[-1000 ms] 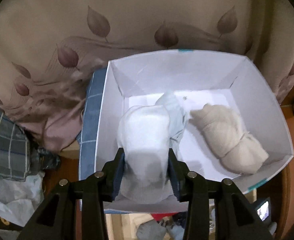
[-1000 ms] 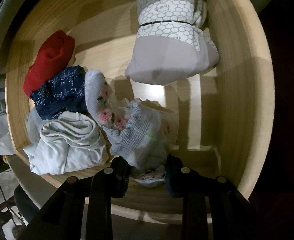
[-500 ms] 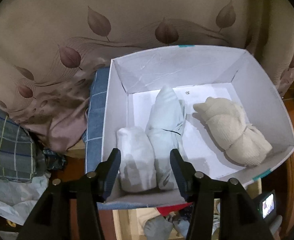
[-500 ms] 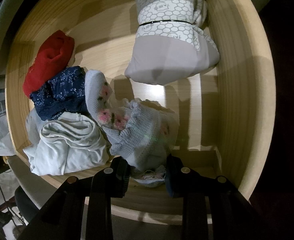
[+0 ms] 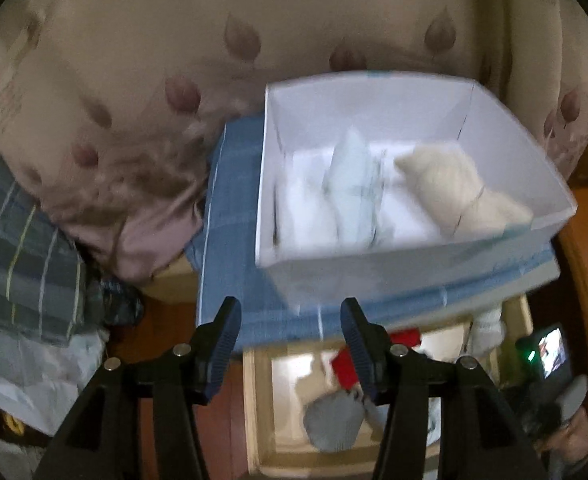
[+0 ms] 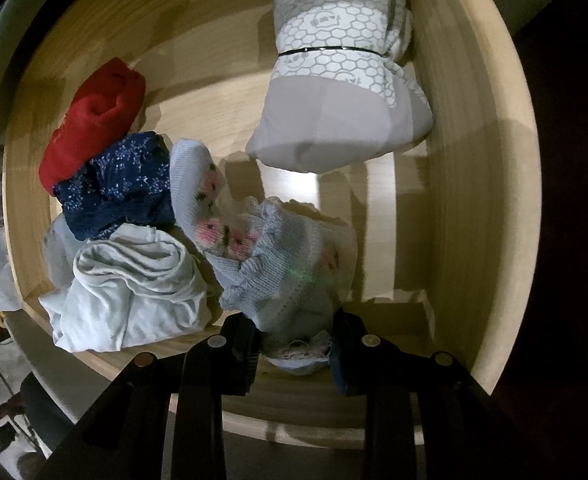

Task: Take underwear out of drawer
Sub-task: 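Lift the grey knitted sock with the right gripper toward the white box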

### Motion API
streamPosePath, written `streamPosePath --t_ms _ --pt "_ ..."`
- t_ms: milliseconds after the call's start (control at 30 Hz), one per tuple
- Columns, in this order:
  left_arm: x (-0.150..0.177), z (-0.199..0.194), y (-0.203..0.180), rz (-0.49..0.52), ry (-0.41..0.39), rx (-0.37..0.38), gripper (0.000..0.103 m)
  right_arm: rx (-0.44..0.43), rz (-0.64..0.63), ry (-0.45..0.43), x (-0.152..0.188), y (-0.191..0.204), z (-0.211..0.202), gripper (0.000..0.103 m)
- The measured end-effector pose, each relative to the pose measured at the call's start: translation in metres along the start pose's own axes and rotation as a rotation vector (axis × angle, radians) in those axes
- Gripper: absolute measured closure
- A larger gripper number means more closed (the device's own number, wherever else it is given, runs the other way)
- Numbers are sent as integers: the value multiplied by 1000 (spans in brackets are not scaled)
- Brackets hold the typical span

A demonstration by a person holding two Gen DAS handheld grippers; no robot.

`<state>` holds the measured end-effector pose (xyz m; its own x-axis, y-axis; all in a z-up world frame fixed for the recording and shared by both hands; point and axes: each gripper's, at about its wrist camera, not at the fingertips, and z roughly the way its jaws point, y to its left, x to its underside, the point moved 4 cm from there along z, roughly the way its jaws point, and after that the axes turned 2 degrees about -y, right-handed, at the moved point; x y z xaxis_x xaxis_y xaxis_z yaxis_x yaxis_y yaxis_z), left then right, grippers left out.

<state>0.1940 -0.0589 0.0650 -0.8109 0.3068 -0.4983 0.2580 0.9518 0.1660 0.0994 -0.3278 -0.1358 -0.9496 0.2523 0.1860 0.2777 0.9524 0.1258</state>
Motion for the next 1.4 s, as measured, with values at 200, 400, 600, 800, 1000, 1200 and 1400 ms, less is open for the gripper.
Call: streamPosePath --t_ms 200,400,600,800,1000,1200,1400 --pt "63 35 -1 -24 106 -18 50 20 -16 -12 3 11 -4 76" --pt "111 64 5 -95 183 -19 50 13 -14 -33 5 16 -10 76" --pt "135 76 5 -125 202 -30 50 -11 0 -86 8 17 -22 77" --pt "144 77 3 -140 171 -40 50 -27 10 -211 15 20 -48 77" --pt "145 72 -1 -134 131 -55 50 -22 18 -394 29 22 -85 77" --pt "144 64 -9 -76 79 -91 50 20 -49 -487 42 37 -119 77" --pt "144 62 -3 -108 64 -61 50 5 -75 -541 45 36 -158 77"
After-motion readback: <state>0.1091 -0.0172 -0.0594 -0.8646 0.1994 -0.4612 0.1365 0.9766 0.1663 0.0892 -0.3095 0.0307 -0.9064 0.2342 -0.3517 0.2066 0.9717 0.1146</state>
